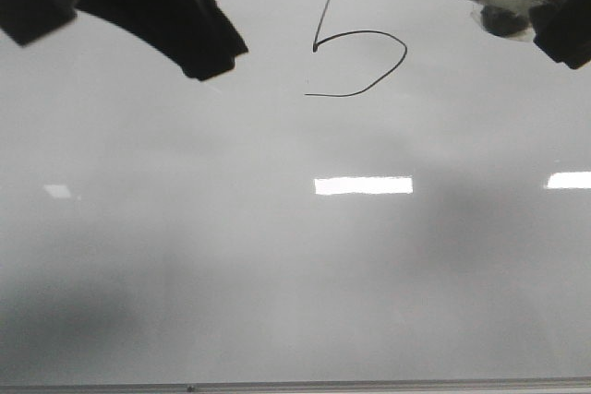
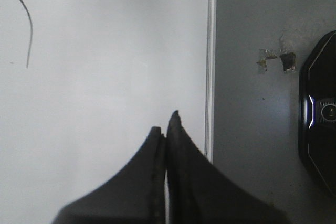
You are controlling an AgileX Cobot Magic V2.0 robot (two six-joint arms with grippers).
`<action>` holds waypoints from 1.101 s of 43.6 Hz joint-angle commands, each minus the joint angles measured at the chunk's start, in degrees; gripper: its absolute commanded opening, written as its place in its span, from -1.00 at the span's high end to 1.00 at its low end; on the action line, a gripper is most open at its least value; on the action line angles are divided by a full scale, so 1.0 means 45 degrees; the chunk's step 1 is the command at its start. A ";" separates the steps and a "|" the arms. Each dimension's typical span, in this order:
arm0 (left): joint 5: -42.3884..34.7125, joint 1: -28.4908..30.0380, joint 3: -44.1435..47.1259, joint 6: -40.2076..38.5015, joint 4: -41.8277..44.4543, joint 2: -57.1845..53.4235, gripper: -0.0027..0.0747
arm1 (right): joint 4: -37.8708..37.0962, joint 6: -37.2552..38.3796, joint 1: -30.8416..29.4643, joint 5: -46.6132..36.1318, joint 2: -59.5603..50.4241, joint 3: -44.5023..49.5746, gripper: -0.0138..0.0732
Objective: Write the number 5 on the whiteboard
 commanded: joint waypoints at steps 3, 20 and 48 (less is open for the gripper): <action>0.0642 -0.0051 -0.1225 -0.0124 -0.1017 -0.0731 0.48 | -0.0268 -0.0657 0.0788 -0.0064 -0.0468 -0.0332 0.82; 0.0907 -0.0077 -0.2004 0.0040 -0.1380 -0.0764 -0.37 | -0.0268 -0.0939 0.5577 -0.1173 -0.0468 -0.0332 0.82; 0.1569 -0.0423 -0.2010 0.0715 -0.2201 -0.0507 0.43 | 0.0208 -0.0939 0.6445 -0.2281 -0.0468 -0.0332 0.82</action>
